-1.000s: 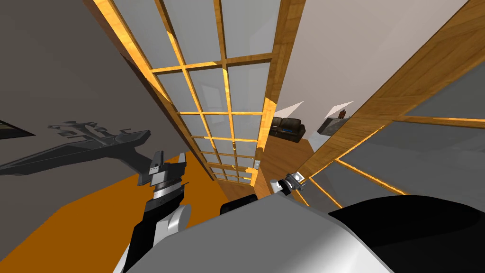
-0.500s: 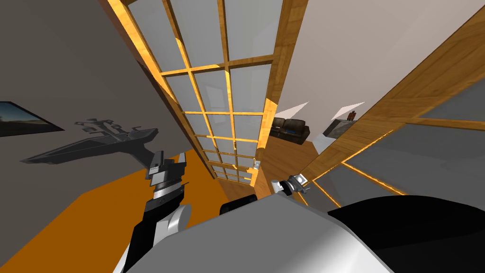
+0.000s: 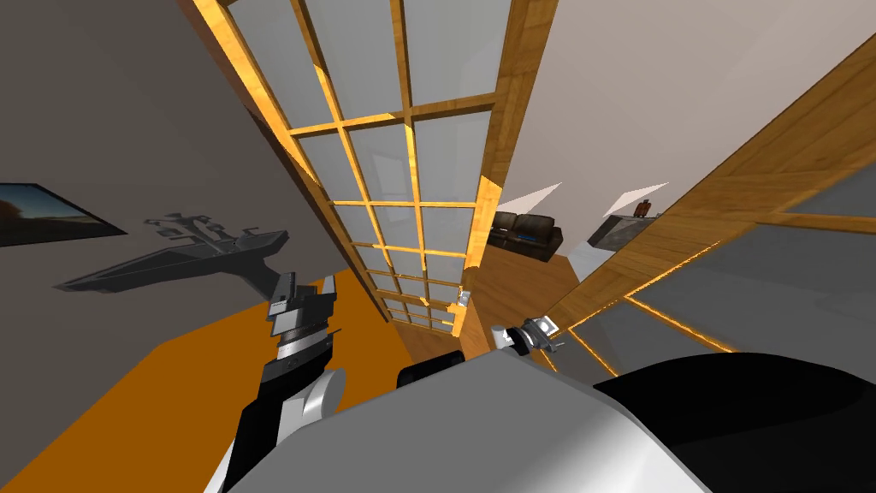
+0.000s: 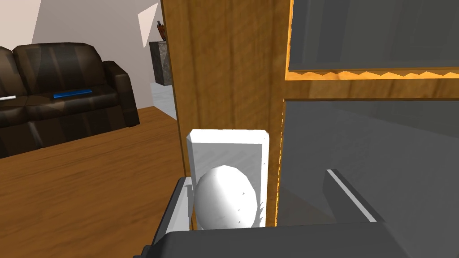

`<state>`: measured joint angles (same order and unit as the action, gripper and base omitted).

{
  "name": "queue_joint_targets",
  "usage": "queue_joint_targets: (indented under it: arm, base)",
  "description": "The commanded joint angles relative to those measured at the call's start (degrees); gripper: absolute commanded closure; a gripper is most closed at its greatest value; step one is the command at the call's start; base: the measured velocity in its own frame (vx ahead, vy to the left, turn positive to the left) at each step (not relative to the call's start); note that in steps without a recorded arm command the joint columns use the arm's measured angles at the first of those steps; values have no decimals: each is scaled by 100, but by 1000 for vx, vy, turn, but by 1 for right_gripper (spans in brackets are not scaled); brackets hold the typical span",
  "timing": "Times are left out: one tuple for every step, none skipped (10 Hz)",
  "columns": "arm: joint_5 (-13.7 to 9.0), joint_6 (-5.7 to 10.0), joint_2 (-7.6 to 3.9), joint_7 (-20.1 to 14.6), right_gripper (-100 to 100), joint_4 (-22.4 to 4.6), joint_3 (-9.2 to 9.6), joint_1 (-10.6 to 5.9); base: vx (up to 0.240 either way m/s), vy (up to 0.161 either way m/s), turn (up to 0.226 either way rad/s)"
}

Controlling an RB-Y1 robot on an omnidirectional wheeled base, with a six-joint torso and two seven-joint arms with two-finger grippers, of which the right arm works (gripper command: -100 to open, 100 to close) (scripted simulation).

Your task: Push the door open

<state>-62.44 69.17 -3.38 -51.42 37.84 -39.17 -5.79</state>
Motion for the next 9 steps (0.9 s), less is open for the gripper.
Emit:
queue_joint_targets:
  arm:
    - [-113, 193, -84, -19, 100, -201, -90, -2]
    - [-113, 193, -84, -19, 100, -201, -90, -2]
    - [-295, 305, -96, 36, 100, -228, -139, -12]
    - [-295, 305, -96, 36, 100, -154, -139, -12]
    - [-295, 305, -96, 36, 100, -228, -139, -12]
    - [-462, 407, -99, 86, 100, -253, -183, -27]
    - [-536, 452, -96, 108, 100, -263, -201, -37]
    - [-608, 496, -93, 129, 100, -272, -218, -49]
    - [-608, 496, -93, 129, 100, -272, -218, -49]
  base:
    - [-26, -66, 105]
    - [-11, -37, 5]
    - [-10, -60, 188]
    - [-7, -69, 91]
    - [-4, -39, -12]
    - [-13, -53, 165]
    - [-8, -59, 184]
    - [11, -55, 123]
    - [12, -45, 20]
